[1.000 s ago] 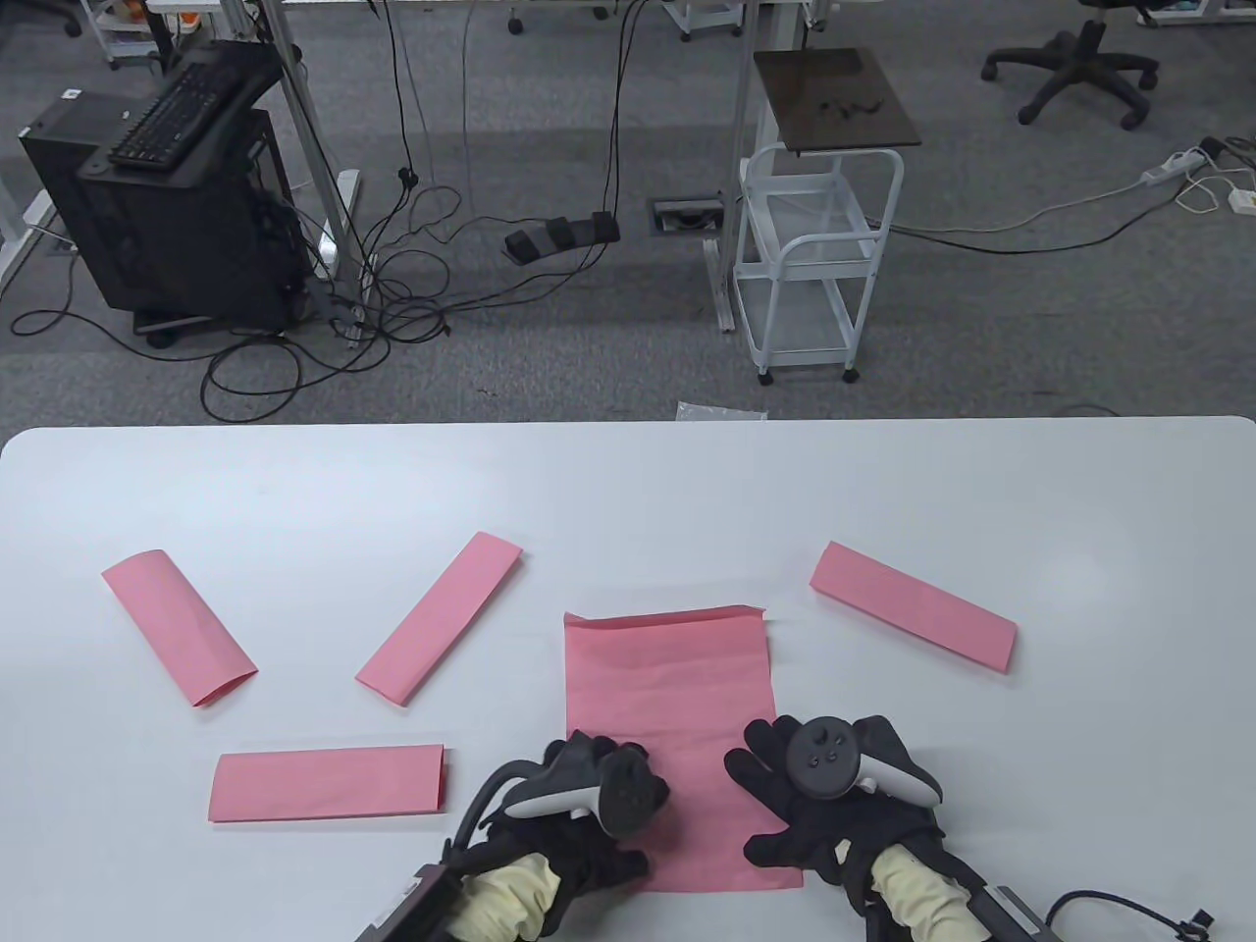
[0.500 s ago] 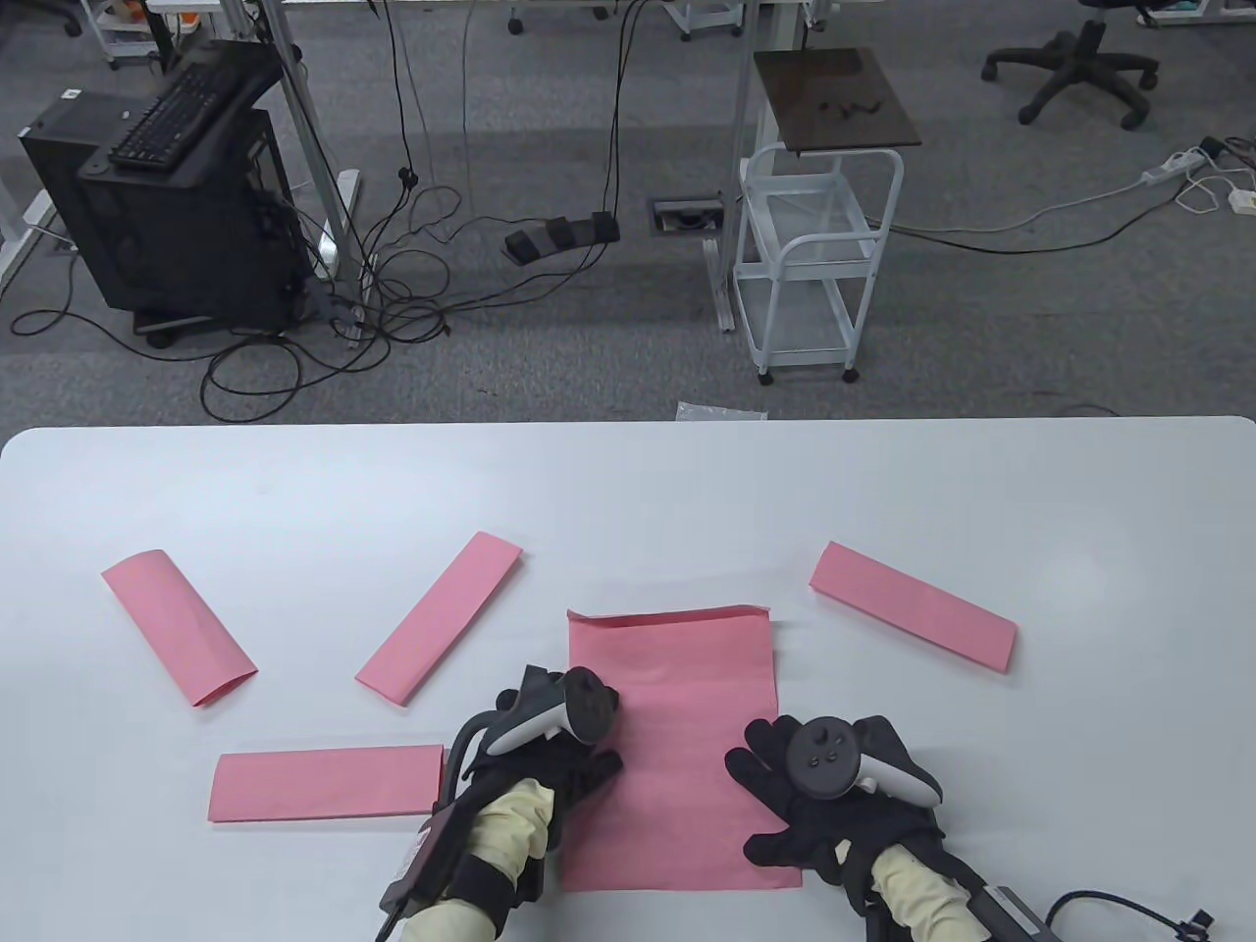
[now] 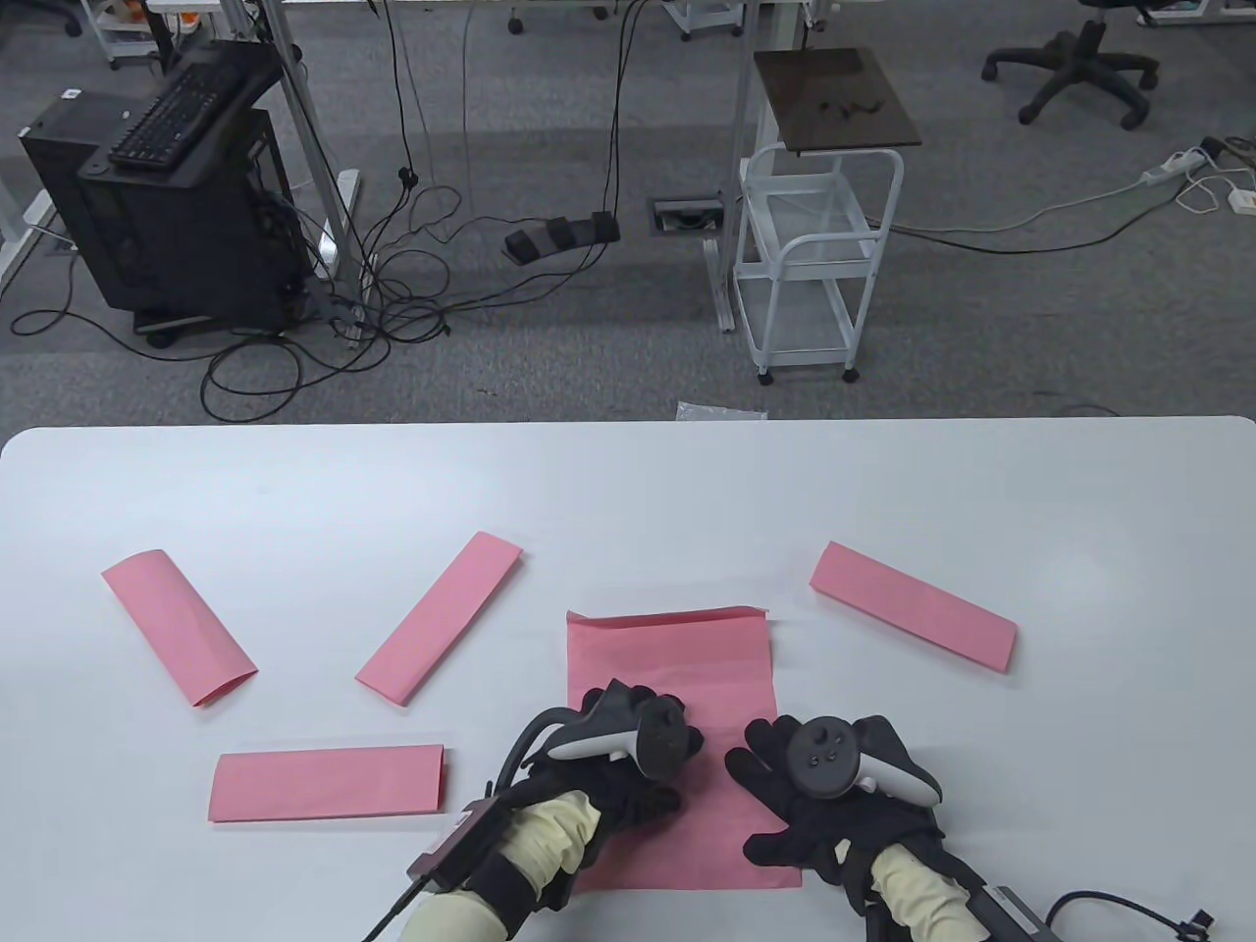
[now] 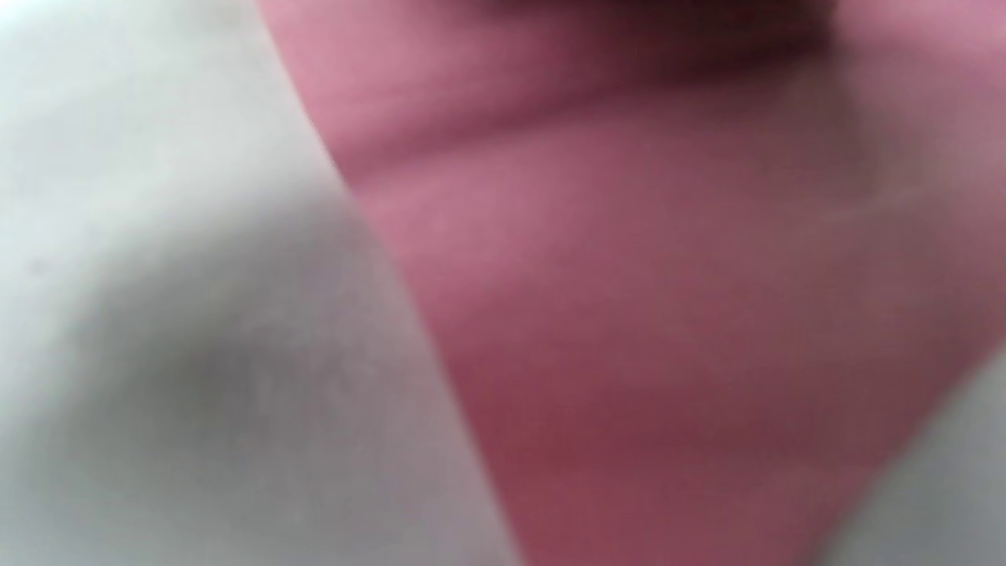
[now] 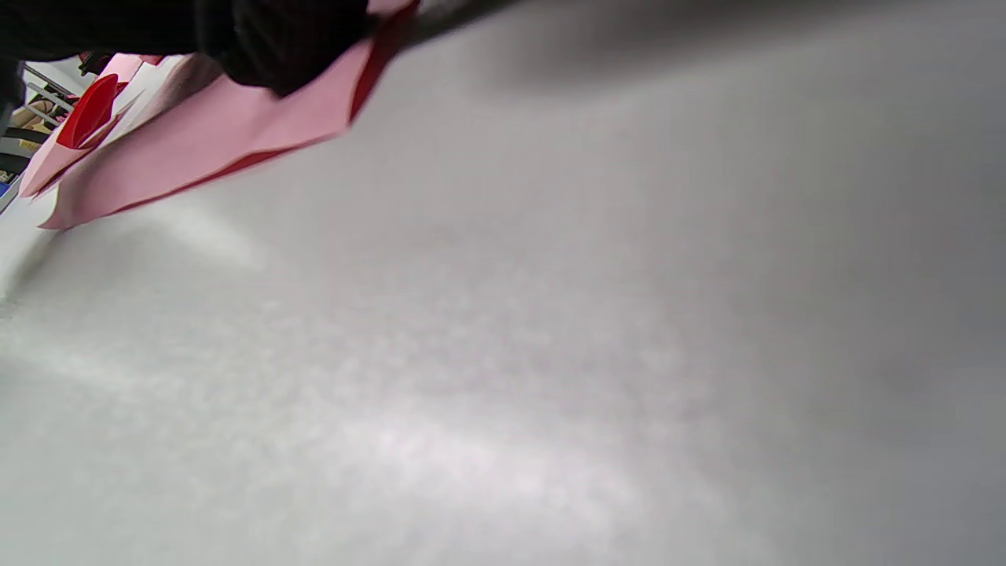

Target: Unfold complexly folded papers and stack

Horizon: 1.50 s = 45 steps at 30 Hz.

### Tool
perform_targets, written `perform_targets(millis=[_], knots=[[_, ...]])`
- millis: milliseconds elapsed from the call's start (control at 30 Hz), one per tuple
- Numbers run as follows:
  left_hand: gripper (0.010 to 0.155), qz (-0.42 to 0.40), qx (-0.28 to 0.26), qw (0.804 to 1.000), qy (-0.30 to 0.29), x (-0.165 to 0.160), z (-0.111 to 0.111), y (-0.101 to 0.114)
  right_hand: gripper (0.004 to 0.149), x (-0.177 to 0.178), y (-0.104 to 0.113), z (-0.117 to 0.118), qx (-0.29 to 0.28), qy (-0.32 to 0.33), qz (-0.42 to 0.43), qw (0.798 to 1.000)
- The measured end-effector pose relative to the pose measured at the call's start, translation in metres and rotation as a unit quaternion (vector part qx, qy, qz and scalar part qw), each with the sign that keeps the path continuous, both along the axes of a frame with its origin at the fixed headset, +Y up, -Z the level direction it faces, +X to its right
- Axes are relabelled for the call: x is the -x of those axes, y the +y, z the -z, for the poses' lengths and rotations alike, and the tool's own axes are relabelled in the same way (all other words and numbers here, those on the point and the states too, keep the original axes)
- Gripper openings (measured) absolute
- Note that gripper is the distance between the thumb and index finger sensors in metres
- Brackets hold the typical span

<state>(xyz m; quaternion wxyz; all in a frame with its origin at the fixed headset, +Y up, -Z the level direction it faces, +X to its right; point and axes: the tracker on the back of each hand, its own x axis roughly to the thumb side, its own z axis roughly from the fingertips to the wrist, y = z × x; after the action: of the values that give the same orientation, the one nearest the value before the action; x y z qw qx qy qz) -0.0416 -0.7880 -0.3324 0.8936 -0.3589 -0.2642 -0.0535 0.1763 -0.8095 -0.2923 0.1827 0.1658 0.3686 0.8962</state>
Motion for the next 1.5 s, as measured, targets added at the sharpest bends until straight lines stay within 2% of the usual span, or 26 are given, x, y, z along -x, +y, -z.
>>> perform_targets(millis=[67, 233, 367, 433, 633, 767, 833, 1033, 1100, 1167, 1267, 1367, 1500], knots=[[0.071, -0.008, 0.001, 1.0, 0.018, -0.002, 0.015, -0.005, 0.078, 0.0, 0.0, 0.0, 0.0, 0.0, 0.0, 1.0], [0.071, -0.046, -0.017, 0.993, 0.106, 0.007, 0.057, -0.01, 0.078, 0.0, 0.0, 0.0, 0.001, 0.001, 0.0, 1.0], [0.07, -0.046, -0.024, 0.979, 0.195, 0.028, 0.096, -0.01, 0.078, 0.0, 0.0, 0.0, 0.002, 0.001, 0.0, 1.0], [0.07, -0.044, -0.027, 0.974, 0.223, 0.039, 0.109, -0.009, 0.078, 0.0, 0.0, 0.0, 0.002, 0.001, 0.0, 1.0], [0.069, -0.065, -0.022, 0.969, 0.239, 0.044, 0.113, -0.01, 0.078, 0.0, -0.001, 0.0, 0.004, 0.002, 0.001, 1.0], [0.067, -0.121, -0.003, 0.957, 0.265, 0.046, 0.113, -0.005, 0.078, 0.001, 0.001, 0.0, -0.003, -0.002, 0.004, 1.0], [0.068, -0.139, -0.002, 0.955, 0.262, 0.046, 0.109, 0.0, 0.073, 0.001, 0.004, 0.001, -0.019, -0.009, 0.012, 1.0], [0.07, -0.195, -0.069, 0.952, 0.225, 0.05, 0.087, 0.03, 0.069, -0.004, 0.018, 0.006, -0.046, -0.051, 0.089, 0.994], [0.07, -0.211, -0.078, 0.95, 0.216, 0.053, 0.072, 0.04, 0.071, -0.011, 0.025, 0.012, -0.056, -0.083, 0.118, 0.988], [0.07, -0.241, -0.091, 0.943, 0.212, 0.057, 0.046, 0.05, 0.072, -0.024, 0.034, 0.023, -0.084, -0.143, 0.141, 0.976], [0.07, -0.256, -0.111, 0.938, 0.204, 0.063, 0.012, 0.059, 0.073, -0.043, 0.042, 0.043, -0.11, -0.205, 0.111, 0.966], [0.071, -0.243, -0.126, 0.941, 0.199, 0.069, -0.024, 0.061, 0.075, -0.062, 0.049, 0.07, -0.134, -0.252, 0.033, 0.958], [0.07, -0.232, -0.107, 0.945, 0.205, 0.076, -0.057, 0.054, 0.077, -0.077, 0.055, 0.097, -0.15, -0.28, -0.031, 0.948]])
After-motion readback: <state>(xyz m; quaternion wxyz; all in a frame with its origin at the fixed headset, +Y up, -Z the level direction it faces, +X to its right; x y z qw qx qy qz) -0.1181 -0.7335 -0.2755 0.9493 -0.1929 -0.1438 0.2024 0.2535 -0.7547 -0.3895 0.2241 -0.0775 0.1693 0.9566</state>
